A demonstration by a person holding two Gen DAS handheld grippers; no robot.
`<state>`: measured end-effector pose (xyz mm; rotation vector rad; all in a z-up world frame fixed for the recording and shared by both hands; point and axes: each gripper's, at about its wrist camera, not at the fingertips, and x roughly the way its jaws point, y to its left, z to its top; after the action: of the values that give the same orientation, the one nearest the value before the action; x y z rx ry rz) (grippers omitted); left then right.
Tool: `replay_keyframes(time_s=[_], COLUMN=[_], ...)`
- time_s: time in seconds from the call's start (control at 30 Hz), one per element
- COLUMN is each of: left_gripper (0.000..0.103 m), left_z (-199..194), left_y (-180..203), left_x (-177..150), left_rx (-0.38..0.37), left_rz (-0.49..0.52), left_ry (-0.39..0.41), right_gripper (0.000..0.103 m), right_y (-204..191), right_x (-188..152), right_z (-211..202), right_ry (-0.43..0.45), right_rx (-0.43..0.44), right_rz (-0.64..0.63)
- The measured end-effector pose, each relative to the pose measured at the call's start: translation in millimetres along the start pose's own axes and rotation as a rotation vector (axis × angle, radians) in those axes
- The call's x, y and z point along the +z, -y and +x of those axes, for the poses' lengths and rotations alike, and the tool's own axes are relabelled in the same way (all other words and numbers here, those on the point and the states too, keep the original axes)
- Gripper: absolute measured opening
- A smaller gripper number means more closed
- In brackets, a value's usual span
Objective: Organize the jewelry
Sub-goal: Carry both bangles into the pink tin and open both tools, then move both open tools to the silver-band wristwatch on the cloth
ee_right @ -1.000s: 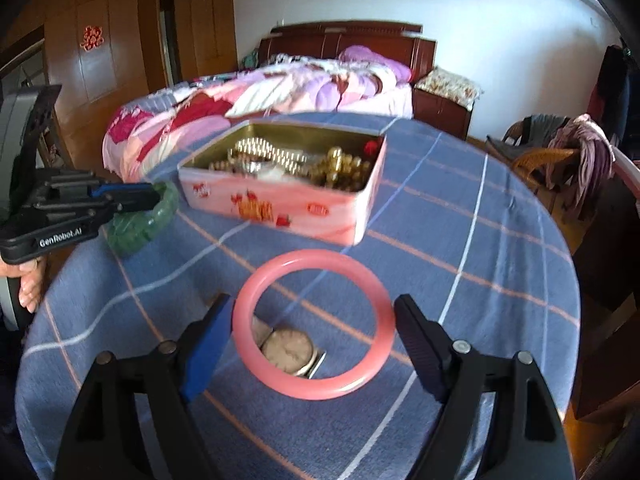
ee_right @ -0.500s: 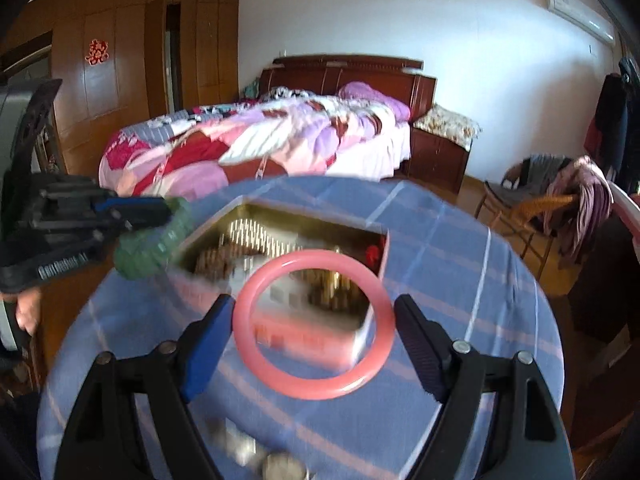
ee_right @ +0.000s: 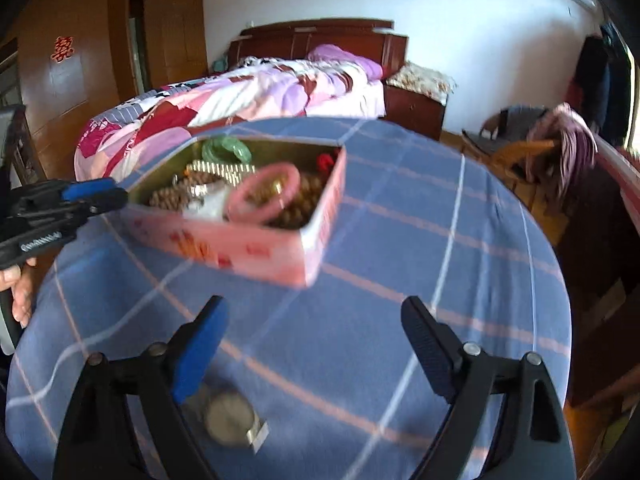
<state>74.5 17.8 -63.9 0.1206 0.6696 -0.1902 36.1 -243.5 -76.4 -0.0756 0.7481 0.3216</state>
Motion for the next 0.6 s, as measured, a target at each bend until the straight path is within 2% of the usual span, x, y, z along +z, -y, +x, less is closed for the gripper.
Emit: replay_keyframes(time_s=[0.13,0.4,0.6], left_gripper=[0.042,0.042,0.042], left_z=[-4,-14,-10], left_y=[7,40,62], left_x=[-9,-17,-27], left_rx=[0.006,-0.058,-0.114], left_rz=[0.019,0.075,0.117], left_ry=[-0.023,-0.042,-0.088], right_gripper=[0.090,0.087,0.071], right_y=[2,-7,-19], right_x=[-5,-18,-35], right_z=[-12,-21,-17], right_ry=[0.005,0.003,-0.042], right_rx=[-0.002,0.034,0.094], right_rz=[0.005,-0.027,-0.091])
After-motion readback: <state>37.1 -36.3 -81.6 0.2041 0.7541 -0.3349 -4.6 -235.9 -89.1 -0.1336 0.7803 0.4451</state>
